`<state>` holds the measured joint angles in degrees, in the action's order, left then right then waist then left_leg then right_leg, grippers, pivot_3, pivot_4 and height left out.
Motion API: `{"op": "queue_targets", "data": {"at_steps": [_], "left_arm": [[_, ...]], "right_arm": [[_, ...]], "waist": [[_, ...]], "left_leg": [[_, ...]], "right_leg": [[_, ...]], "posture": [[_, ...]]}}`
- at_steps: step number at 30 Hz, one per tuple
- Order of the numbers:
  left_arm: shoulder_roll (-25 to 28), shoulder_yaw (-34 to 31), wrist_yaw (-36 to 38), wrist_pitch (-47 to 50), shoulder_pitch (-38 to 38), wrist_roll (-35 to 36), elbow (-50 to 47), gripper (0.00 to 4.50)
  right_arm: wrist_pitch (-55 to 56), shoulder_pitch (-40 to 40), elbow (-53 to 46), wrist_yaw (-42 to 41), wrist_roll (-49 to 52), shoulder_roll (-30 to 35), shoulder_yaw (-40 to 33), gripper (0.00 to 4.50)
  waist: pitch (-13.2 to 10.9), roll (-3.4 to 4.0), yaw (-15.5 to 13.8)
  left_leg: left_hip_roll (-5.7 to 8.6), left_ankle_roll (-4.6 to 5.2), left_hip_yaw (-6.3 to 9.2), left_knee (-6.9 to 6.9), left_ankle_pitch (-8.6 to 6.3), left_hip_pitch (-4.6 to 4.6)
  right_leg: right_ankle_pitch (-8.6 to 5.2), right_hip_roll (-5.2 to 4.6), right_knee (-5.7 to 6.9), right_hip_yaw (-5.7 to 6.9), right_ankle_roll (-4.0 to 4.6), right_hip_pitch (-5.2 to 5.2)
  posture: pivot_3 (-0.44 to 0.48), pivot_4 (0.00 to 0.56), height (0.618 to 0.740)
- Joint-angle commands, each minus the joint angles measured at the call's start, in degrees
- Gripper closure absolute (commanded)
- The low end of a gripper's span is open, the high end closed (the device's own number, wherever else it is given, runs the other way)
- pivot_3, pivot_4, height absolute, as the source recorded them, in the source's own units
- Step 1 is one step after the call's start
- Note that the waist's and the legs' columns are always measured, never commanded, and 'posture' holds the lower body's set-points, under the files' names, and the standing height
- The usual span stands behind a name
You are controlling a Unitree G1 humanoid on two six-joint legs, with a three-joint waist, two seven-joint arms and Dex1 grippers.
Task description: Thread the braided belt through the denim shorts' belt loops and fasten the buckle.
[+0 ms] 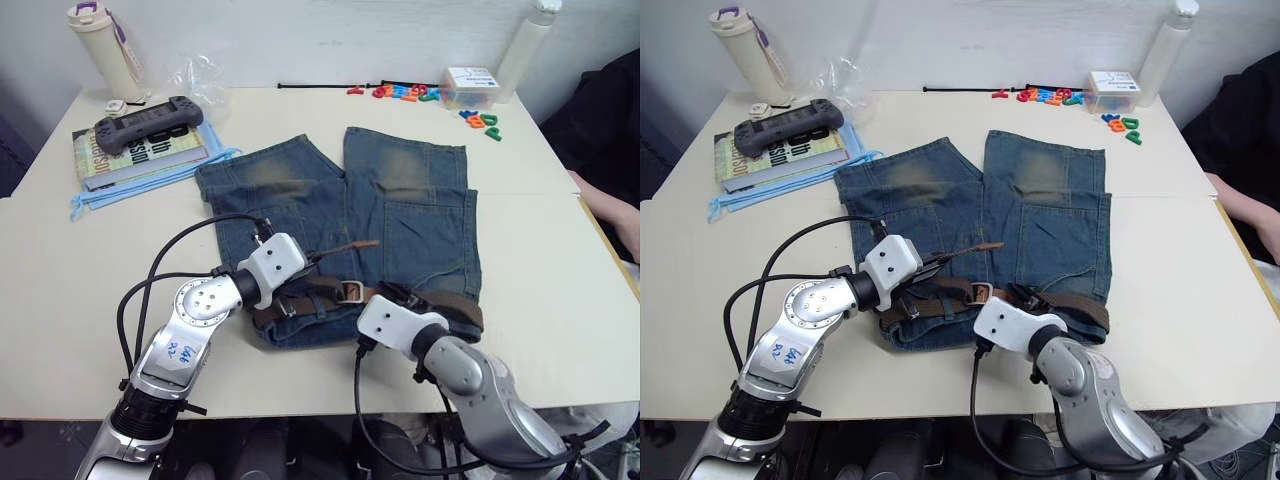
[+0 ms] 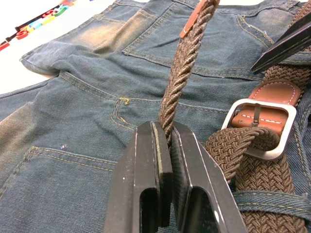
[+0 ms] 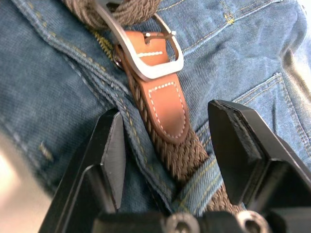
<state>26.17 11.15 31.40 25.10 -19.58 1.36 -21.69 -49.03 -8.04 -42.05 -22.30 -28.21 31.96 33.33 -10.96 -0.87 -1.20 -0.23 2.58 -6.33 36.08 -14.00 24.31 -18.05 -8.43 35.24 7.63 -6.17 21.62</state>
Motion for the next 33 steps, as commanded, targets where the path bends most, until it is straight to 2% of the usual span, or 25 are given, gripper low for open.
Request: {"op": "queue_targets", "data": {"at_steps": [1, 3, 4, 18, 33], "left_arm": [[0.13, -0.9, 0.08, -0.6, 0.28, 0.25, -1.85, 4.5], [0.24, -1.01, 0.04, -0.43, 0.52, 0.21, -1.78, 4.5], [0.34, -1.03, 0.0, -0.28, 0.64, 0.13, -1.73, 4.5], [5.52, 0.68, 0.5, 10.73, 2.19, -2.84, -3.88, 4.5], [5.87, -0.76, -2.02, 17.14, 2.33, -3.61, -6.93, 4.5]], "right_arm": [[-0.07, 0.22, -0.29, -0.35, -1.93, -1.5, 0.25, 3.31], [0.13, 0.3, -0.32, -0.54, -2.52, -1.9, 0.0, 4.22], [0.17, 0.38, -0.31, -0.66, -2.9, -2.03, -0.07, 4.46], [5.39, -3.76, 0.54, -0.38, -12.44, -0.59, -2.3, 4.46], [6.85, -6.64, 3.55, -4.18, -16.66, -0.64, -3.23, 4.46]], "waist": [[0.0, 0.0, 0.02], [0.0, 0.0, 0.01], [0.0, 0.0, 0.0], [0.0, 0.0, 0.07], [0.0, 0.0, 0.06]], "left_leg": [[0.0, 0.0, 0.0, 0.01, 0.0, 0.0], [0.0, 0.0, -0.01, 0.01, 0.0, 0.0], [0.0, 0.0, -0.01, 0.01, 0.0, 0.0], [0.0, -0.03, -0.12, 0.02, -0.01, -0.01], [-0.01, -0.04, -0.23, 0.07, 0.01, -0.02]], "right_leg": [[0.0, 0.01, 0.0, 0.0, 0.0, 0.0], [0.0, 0.0, 0.03, 0.0, 0.0, 0.01], [0.0, 0.01, 0.03, 0.0, 0.0, 0.01], [-0.01, 0.0, 0.17, -0.01, 0.02, 0.13], [-0.03, 0.02, 0.31, -0.03, 0.04, 0.22]], "posture": [[0.0, 0.15, 0.717], [0.0, 0.15, 0.717], [0.0, 0.15, 0.717], [0.0, 0.15, 0.717], [0.0, 0.15, 0.717]]}}
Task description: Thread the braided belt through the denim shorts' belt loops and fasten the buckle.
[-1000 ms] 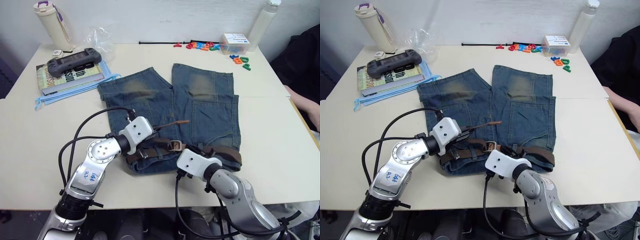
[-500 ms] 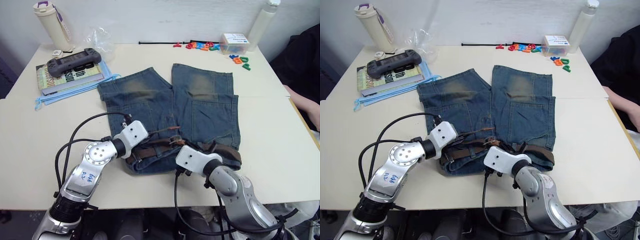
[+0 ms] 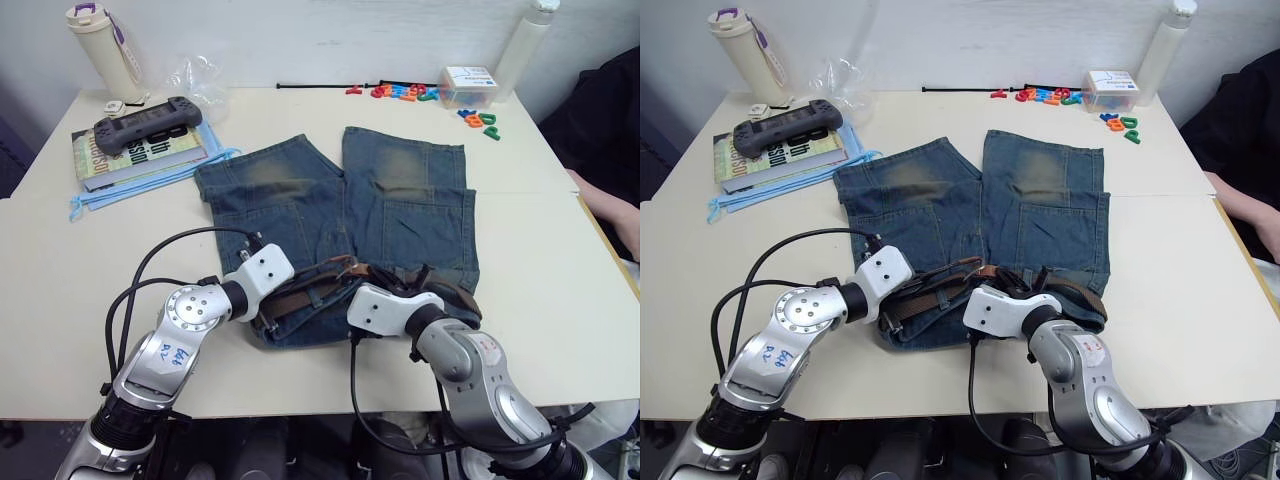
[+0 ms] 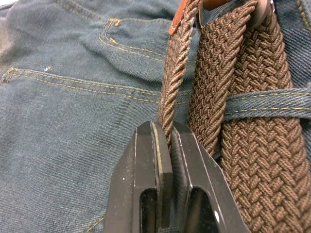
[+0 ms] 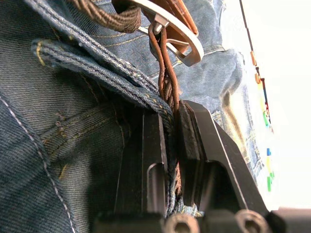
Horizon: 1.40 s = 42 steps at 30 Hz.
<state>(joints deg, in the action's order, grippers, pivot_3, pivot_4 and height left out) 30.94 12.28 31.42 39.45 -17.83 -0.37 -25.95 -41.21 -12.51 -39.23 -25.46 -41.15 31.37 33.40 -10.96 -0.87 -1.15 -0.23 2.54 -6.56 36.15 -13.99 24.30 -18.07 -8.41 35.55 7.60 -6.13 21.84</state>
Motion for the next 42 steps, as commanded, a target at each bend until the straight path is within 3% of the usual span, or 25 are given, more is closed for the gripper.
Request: {"op": "queue_targets", "data": {"at_steps": [1, 6, 11, 22, 33, 42], "left_arm": [[0.53, -2.56, -3.01, 2.76, 0.48, -1.99, -2.64, 4.5], [-8.16, -9.92, -8.51, 2.83, -0.02, 3.46, -2.3, 4.5], [-12.04, -13.49, -10.78, 3.6, 1.2, 6.15, -3.28, 4.5], [-12.06, -14.52, -11.45, 5.69, 1.7, 7.56, -3.44, 4.5], [-11.68, -13.59, -11.0, 5.67, 1.08, 8.07, -2.85, 4.5], [-11.24, -13.53, -10.95, 5.28, 0.84, 7.75, -2.47, 4.5]], "right_arm": [[-0.72, -2.51, 1.02, -1.26, -3.93, -0.31, -3.28, 4.46], [1.55, -5.33, 2.63, -2.33, -3.99, -1.75, -1.84, 4.46], [2.48, -6.13, 3.1, -3.18, -4.3, -2.49, -1.28, 4.46], [8.02, -7.12, 4.0, -5.78, -6.97, -2.38, -1.33, 4.46], [13.36, -11.49, 10.63, -7.91, -8.3, -7.36, 1.25, 4.46], [12.89, -9.22, 11.02, -8.56, -8.45, -9.3, -0.33, 4.46]], "waist": [[0.0, 0.0, 0.0], [0.0, 0.0, 0.01], [0.0, 0.0, -0.01], [0.0, -0.01, 0.93], [0.0, -0.01, 1.38], [0.0, -0.01, 1.39]], "left_leg": [[0.0, 0.0, -0.01, 0.0, 0.0, 0.0], [0.0, 0.0, -0.04, 0.01, 0.0, 0.0], [0.0, 0.16, -0.07, 0.06, 0.11, 0.0], [0.0, 0.21, -0.08, 0.07, 0.17, -0.01], [-0.01, 0.2, -0.11, 0.07, 0.22, -0.07], [-0.02, 0.19, -0.11, 0.07, 0.23, -0.08]], "right_leg": [[0.0, 0.0, 0.0, 0.0, 0.0, 0.0], [0.0, -0.01, 0.04, -0.02, 0.0, 0.03], [0.0, -0.01, 0.11, -0.02, 0.0, 0.06], [0.0, -0.01, 0.22, -0.01, 0.0, 0.09], [-0.01, 0.01, 0.31, 0.0, 0.02, 0.1], [-0.01, 0.01, 0.37, -0.02, 0.02, 0.1]], "posture": [[0.0, 0.15, 0.717], [0.0, 0.15, 0.717], [0.0, 0.15, 0.717], [0.0, 0.15, 0.717], [0.0, 0.15, 0.717], [0.0, 0.15, 0.717]]}}
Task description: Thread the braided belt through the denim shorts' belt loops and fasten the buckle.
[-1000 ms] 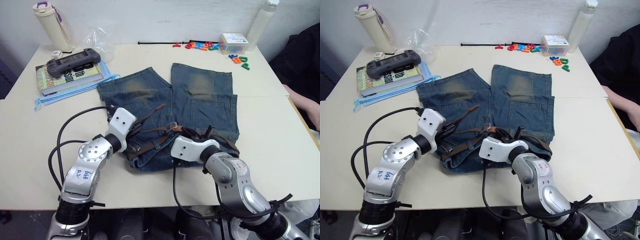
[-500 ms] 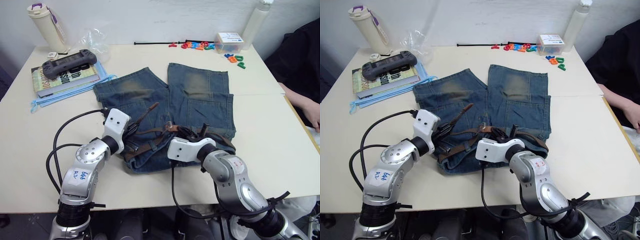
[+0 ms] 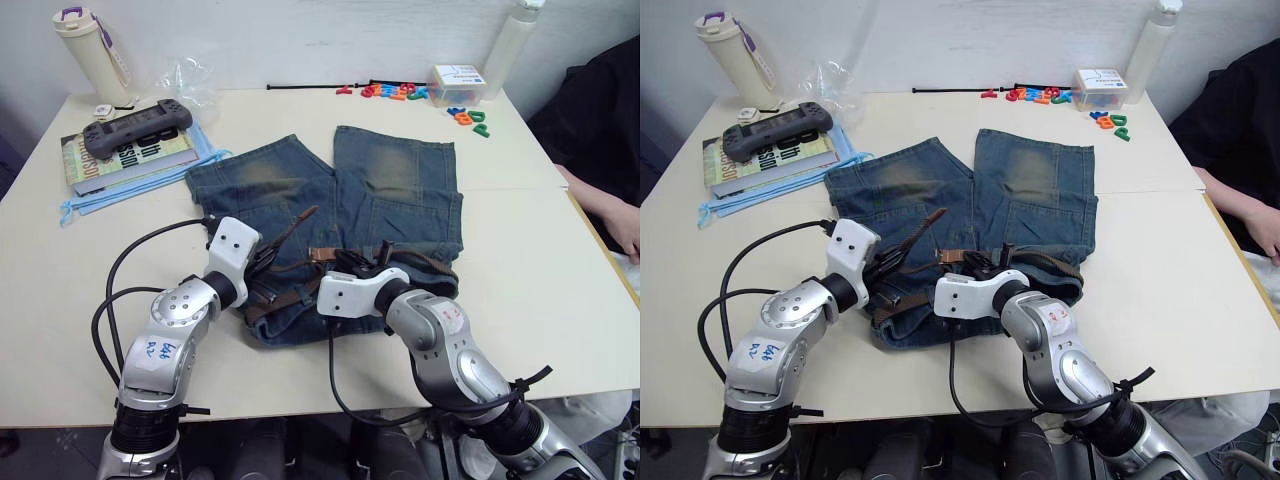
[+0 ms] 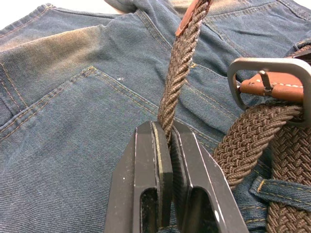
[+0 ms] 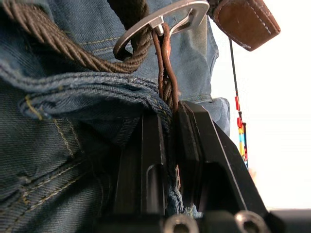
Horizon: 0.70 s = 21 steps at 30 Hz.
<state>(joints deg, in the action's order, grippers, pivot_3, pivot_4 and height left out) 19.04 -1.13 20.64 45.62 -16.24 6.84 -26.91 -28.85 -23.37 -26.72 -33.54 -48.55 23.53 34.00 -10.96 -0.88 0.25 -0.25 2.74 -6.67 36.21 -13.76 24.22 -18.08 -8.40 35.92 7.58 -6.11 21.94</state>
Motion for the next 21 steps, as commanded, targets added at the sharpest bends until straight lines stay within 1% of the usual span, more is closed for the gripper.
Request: {"op": "queue_targets", "data": {"at_steps": [1, 7, 10, 17, 21], "left_arm": [[0.83, -0.06, -0.12, -0.94, -0.82, 0.43, -1.41, 4.5], [2.39, 0.94, 1.08, -2.12, -1.35, -0.06, -0.58, 4.5], [2.98, 1.82, 2.02, -3.66, -1.84, 0.21, 0.17, 4.5], [1.36, 2.93, 2.49, -7.68, -2.87, 0.73, 2.34, 4.5], [0.63, 4.76, 3.56, -9.99, -3.89, 1.05, 3.36, 4.5]], "right_arm": [[0.36, 2.13, -1.63, -0.5, -1.01, -1.3, -1.29, 4.46], [-0.37, 5.1, -2.45, -0.98, -1.27, -0.36, -3.82, 4.46], [-1.35, 8.04, -4.07, -2.3, -1.47, 0.27, -5.67, 4.46], [-1.3, 15.96, -9.67, -6.96, 0.03, 4.16, -10.09, 4.46], [0.52, 18.02, -11.82, -10.59, 2.38, 7.04, -11.37, 4.46]], "waist": [[0.0, 0.0, -0.01], [0.0, -0.01, -0.11], [0.0, -0.01, -0.13], [0.01, -0.02, -0.26], [0.01, -0.02, -0.38]], "left_leg": [[0.0, 0.0, 0.0, 0.0, 0.0, 0.0], [0.0, -0.17, 0.0, -0.01, -0.09, -0.01], [0.01, -0.19, -0.01, -0.01, -0.11, -0.01], [0.02, -0.22, 0.0, -0.01, -0.13, -0.01], [0.02, -0.21, 0.0, -0.01, -0.14, 0.0]], "right_leg": [[0.0, 0.0, 0.0, 0.0, 0.0, 0.0], [0.0, -0.01, -0.02, -0.01, 0.01, 0.0], [0.0, -0.02, -0.03, -0.01, 0.01, -0.01], [0.0, -0.04, -0.07, -0.02, 0.01, -0.02], [0.0, -0.05, -0.09, -0.03, 0.01, -0.02]], "posture": [[0.0, 0.15, 0.717], [0.0, 0.15, 0.717], [0.0, 0.15, 0.717], [0.0, 0.15, 0.717], [0.0, 0.15, 0.717]]}}
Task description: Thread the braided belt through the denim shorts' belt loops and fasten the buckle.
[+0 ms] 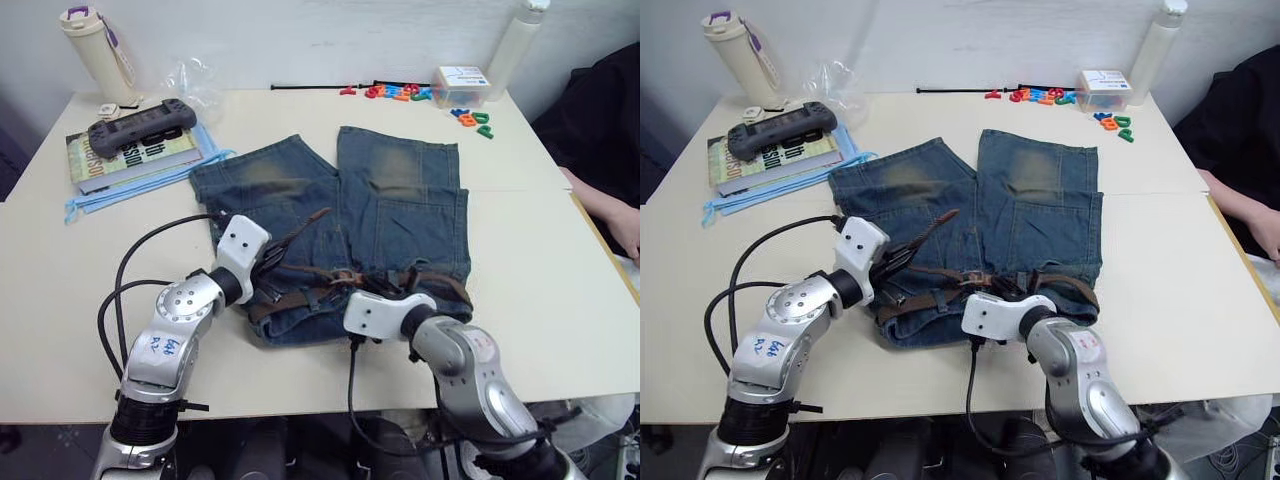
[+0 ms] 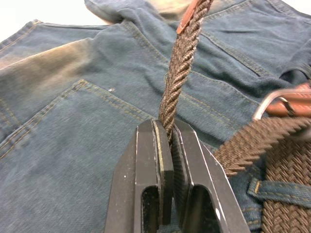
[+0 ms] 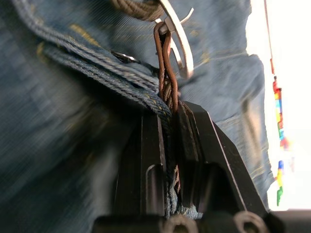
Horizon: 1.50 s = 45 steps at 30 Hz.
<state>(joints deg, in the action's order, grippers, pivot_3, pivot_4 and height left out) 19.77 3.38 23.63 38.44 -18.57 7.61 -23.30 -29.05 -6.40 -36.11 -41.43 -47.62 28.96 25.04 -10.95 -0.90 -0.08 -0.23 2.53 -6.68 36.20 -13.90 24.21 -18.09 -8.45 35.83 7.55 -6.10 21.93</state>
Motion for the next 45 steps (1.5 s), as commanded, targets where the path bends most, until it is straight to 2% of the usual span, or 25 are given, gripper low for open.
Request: {"op": "queue_targets", "data": {"at_steps": [1, 2, 3, 4, 9, 13, 17, 21, 24, 29, 30, 37, 45], "left_arm": [[-0.46, 0.53, 0.59, -3.07, -1.73, 0.48, -0.1, 4.5], [-0.78, 0.72, 0.58, -3.3, -1.91, 0.69, 0.08, 4.5], [-0.96, 0.85, 0.63, -3.57, -2.08, 0.83, 0.28, 4.5], [-1.07, 1.03, 0.69, -3.85, -2.24, 0.84, 0.52, 4.5], [-1.66, 1.84, 0.69, -5.63, -2.29, 0.83, 1.55, 4.5], [-1.74, 1.99, 0.95, -6.69, -2.4, 0.9, 2.55, 4.5], [-1.78, 2.11, 1.06, -7.49, -2.25, 0.77, 3.09, 4.5], [-1.85, 2.28, 1.18, -7.9, -2.6, 0.77, 3.52, 4.5], [-2.01, 2.44, 0.9, -7.75, -2.63, 0.61, 3.29, 4.5], [-2.15, 2.65, 0.28, -7.11, -2.02, 0.48, 1.75, 4.5], [-2.15, 2.61, 0.1, -6.9, -1.96, 0.44, 1.44, 4.5], [-2.23, 2.68, -0.51, -6.21, -2.36, 0.49, 1.06, 4.5], [-2.35, 2.88, -0.73, -5.89, -3.11, 0.4, 1.27, 4.5]], "right_arm": [[1.25, 1.04, -2.22, -3.02, 1.75, 1.94, -2.57, 4.46], [1.64, 1.0, -2.01, -3.49, 2.23, 2.3, -2.76, 4.46], [1.79, 0.97, -1.9, -4.05, 2.74, 2.53, -2.94, 3.52], [1.1, 1.12, -2.21, -4.71, 3.79, 2.13, -3.47, 3.3], [-2.65, 2.07, -7.55, -10.68, 11.44, 2.19, -8.86, 1.12], [-8.73, 0.82, -13.28, -16.44, 21.49, 2.03, -16.81, 1.12], [-20.73, 0.11, -19.96, -23.39, 33.56, 1.66, -22.17, 1.12], [-30.41, -10.17, -15.52, -16.25, 38.2, -6.2, -23.33, 1.12], [-31.73, -14.94, -8.99, -9.08, 38.25, -10.12, -20.86, 1.92], [-30.19, -14.3, -3.71, -2.03, 38.19, -10.37, -15.09, 4.22], [-30.12, -13.41, -3.82, -1.36, 38.17, -9.31, -13.91, 4.42], [-30.54, -10.39, -4.4, 2.31, 39.32, -5.55, -9.51, 4.42], [-29.68, -11.23, -2.58, 6.71, 39.22, -5.85, -2.45, 4.42]], "waist": [[0.0, 0.0, -0.05], [0.0, 0.0, -0.06], [0.0, 0.0, -0.04], [0.0, -0.01, -0.01], [0.0, -0.01, -0.12], [0.0, -0.02, -0.3], [0.0, -0.02, -0.29], [-0.01, 0.02, 0.33], [-0.01, 0.02, 0.16], [-0.01, 0.01, 0.03], [-0.01, 0.01, 0.08], [-0.01, 0.01, 0.11], [-0.01, 0.01, 0.23]], "left_leg": [[-0.01, 0.0, 0.02, 0.0, 0.0, 0.0], [0.0, 0.01, 0.01, 0.01, 0.0, -0.01], [-0.01, 0.01, 0.01, 0.01, 0.01, -0.01], [-0.01, 0.05, 0.01, 0.01, 0.03, -0.01], [-0.02, 0.2, 0.04, 0.01, 0.11, -0.02], [-0.01, 0.24, 0.12, 0.02, 0.08, -0.02], [-0.02, 0.23, 0.22, 0.03, 0.05, -0.02], [-0.04, 0.16, 0.33, 0.04, -0.01, -0.05], [-0.03, 0.03, 0.39, 0.03, 0.01, -0.05], [0.1, 0.23, 0.37, -0.04, 0.06, 0.04], [0.12, 0.34, 0.33, -0.03, 0.08, 0.06], [0.1, 0.21, 0.31, -0.02, 0.0, 0.03], [0.02, 0.11, 0.29, -0.03, 0.0, -0.03]], "right_leg": [[0.0, 0.01, -0.01, 0.02, 0.0, -0.02], [0.0, 0.01, 0.0, 0.02, 0.0, -0.02], [0.0, 0.0, 0.0, 0.02, 0.0, -0.02], [0.0, 0.01, 0.0, 0.02, 0.0, -0.02], [0.0, 0.01, -0.02, 0.01, 0.0, -0.06], [0.0, -0.01, -0.1, 0.0, 0.0, -0.14], [0.0, -0.03, -0.12, -0.08, 0.0, -0.19], [0.0, -0.02, -0.17, -0.04, 0.01, -0.29], [0.0, -0.03, -0.11, 0.01, 0.02, -0.26], [0.0, -0.08, -0.08, 0.04, 0.02, -0.26], [0.0, -0.08, -0.07, 0.03, 0.02, -0.26], [0.01, -0.07, -0.21, 0.02, -0.01, -0.27], [0.01, -0.02, -0.2, 0.0, 0.0, -0.26]], "posture": [[0.0, 0.15, 0.717], [0.0, 0.15, 0.717], [0.0, 0.15, 0.717], [0.0, 0.15, 0.717], [0.0, 0.15, 0.717], [0.0, 0.15, 0.717], [0.0, 0.15, 0.717], [0.0, 0.15, 0.717], [0.0, 0.15, 0.717], [0.0, 0.15, 0.717], [0.0, 0.15, 0.717], [0.0, 0.15, 0.717], [0.0, 0.15, 0.717]]}}
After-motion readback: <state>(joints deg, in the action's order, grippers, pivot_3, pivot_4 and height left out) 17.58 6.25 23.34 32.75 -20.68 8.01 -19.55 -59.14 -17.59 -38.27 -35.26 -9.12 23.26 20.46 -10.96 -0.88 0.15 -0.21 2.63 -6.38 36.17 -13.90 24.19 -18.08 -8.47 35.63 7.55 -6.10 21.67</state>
